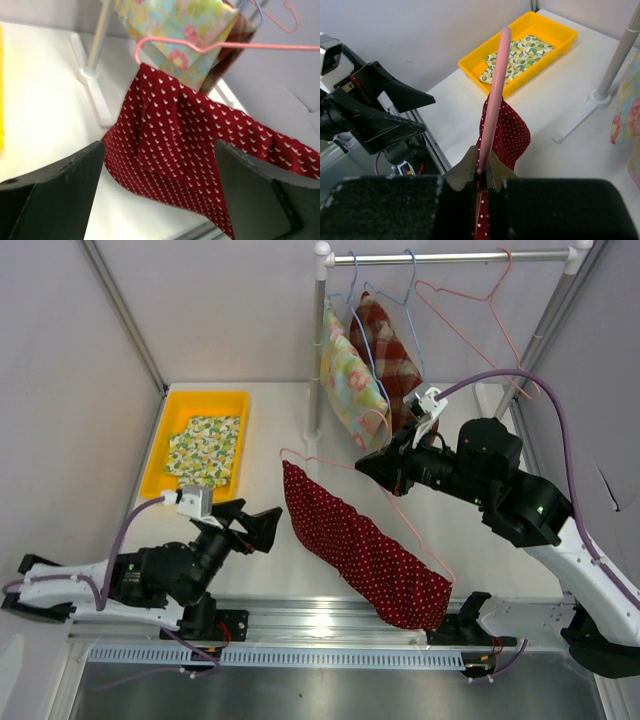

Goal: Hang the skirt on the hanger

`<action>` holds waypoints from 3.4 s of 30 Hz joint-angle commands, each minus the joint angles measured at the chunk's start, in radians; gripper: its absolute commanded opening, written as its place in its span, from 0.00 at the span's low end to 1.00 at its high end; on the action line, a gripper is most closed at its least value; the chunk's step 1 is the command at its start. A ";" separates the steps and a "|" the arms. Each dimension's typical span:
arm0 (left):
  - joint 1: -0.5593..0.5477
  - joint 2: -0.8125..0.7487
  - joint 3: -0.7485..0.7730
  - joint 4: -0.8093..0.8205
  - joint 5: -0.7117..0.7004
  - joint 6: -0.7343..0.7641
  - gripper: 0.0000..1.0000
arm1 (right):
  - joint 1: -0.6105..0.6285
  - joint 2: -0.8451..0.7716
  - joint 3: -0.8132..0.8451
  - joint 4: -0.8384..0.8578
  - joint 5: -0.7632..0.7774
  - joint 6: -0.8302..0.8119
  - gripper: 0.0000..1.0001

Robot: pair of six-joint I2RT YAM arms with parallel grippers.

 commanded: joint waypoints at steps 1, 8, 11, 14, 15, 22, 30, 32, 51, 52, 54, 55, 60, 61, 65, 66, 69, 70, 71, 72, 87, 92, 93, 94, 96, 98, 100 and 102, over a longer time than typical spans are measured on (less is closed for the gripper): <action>0.148 0.097 0.097 0.107 0.230 0.249 0.95 | -0.015 -0.033 0.052 0.041 -0.048 -0.006 0.00; 0.530 0.157 0.154 0.084 0.656 0.243 0.85 | -0.074 -0.007 0.075 0.044 -0.160 0.009 0.00; 0.703 0.180 0.139 0.102 0.893 0.198 0.74 | -0.117 0.011 0.104 0.027 -0.197 0.021 0.00; 0.799 0.200 0.117 0.145 1.083 0.165 0.66 | -0.181 0.026 0.124 0.044 -0.275 0.040 0.00; 0.811 0.209 0.115 0.154 1.115 0.161 0.65 | -0.228 0.033 0.129 0.050 -0.306 0.049 0.00; 0.902 0.245 0.108 0.208 1.286 0.151 0.69 | -0.396 0.099 0.178 0.105 -0.555 0.142 0.00; 0.985 0.318 0.097 0.288 1.396 0.157 0.73 | -0.434 0.105 0.186 0.124 -0.627 0.175 0.00; 0.991 0.337 0.109 0.283 1.405 0.163 0.72 | -0.434 0.102 0.186 0.124 -0.625 0.175 0.00; 0.994 0.282 -0.038 0.296 1.409 0.142 0.00 | -0.451 0.088 0.272 0.044 -0.494 0.093 0.00; 0.992 0.278 -0.041 0.296 1.405 0.138 0.00 | -0.451 0.089 0.288 0.026 -0.484 0.086 0.00; 0.994 0.278 -0.059 0.293 1.401 0.138 0.00 | -0.451 0.091 0.302 0.001 -0.454 0.067 0.00; 0.994 0.280 -0.064 0.291 1.401 0.138 0.00 | -0.451 0.089 0.305 -0.003 -0.450 0.064 0.00; 0.994 0.281 -0.070 0.315 1.410 0.119 0.00 | -0.451 0.074 0.295 -0.025 -0.453 0.058 0.00; 0.994 0.283 -0.066 0.316 1.415 0.117 0.12 | -0.451 0.068 0.289 -0.028 -0.450 0.058 0.00; 0.994 0.271 -0.023 0.312 1.439 0.115 0.43 | -0.451 0.034 0.249 -0.026 -0.418 0.055 0.00; 0.992 0.266 -0.015 0.302 1.457 0.115 0.53 | -0.451 0.028 0.241 -0.036 -0.402 0.049 0.00; 0.976 0.248 -0.004 0.291 1.467 0.118 0.58 | -0.451 0.028 0.238 -0.056 -0.385 0.043 0.00; 0.960 0.231 -0.003 0.277 1.455 0.125 0.59 | -0.450 0.030 0.236 -0.057 -0.377 0.043 0.00; 0.918 0.220 0.002 0.265 1.429 0.129 0.59 | -0.451 0.028 0.236 -0.060 -0.363 0.043 0.00; 0.890 0.209 0.014 0.253 1.359 0.135 0.61 | -0.450 0.028 0.235 -0.060 -0.360 0.044 0.00; -0.058 0.647 0.254 0.509 0.448 0.344 0.67 | -0.431 0.040 0.213 -0.059 -0.251 0.049 0.00; -0.113 0.873 0.438 0.546 0.338 0.342 0.70 | -0.352 0.050 0.215 -0.077 -0.136 0.030 0.00; -0.118 0.904 0.459 0.536 0.324 0.341 0.70 | -0.347 0.053 0.215 -0.077 -0.118 0.029 0.00; -0.123 0.950 0.473 0.538 0.315 0.341 0.71 | -0.342 0.056 0.215 -0.076 -0.111 0.030 0.00; -0.124 0.976 0.513 0.536 0.303 0.329 0.80 | -0.321 0.063 0.221 -0.079 -0.073 0.027 0.00; -0.124 0.996 0.534 0.542 0.303 0.332 0.87 | -0.290 0.079 0.221 -0.085 -0.018 0.023 0.00; -0.127 1.015 0.548 0.538 0.287 0.339 0.88 | -0.267 0.092 0.224 -0.088 0.022 0.017 0.00; -0.127 1.027 0.565 0.521 0.277 0.336 0.88 | -0.252 0.102 0.226 -0.089 0.073 0.015 0.00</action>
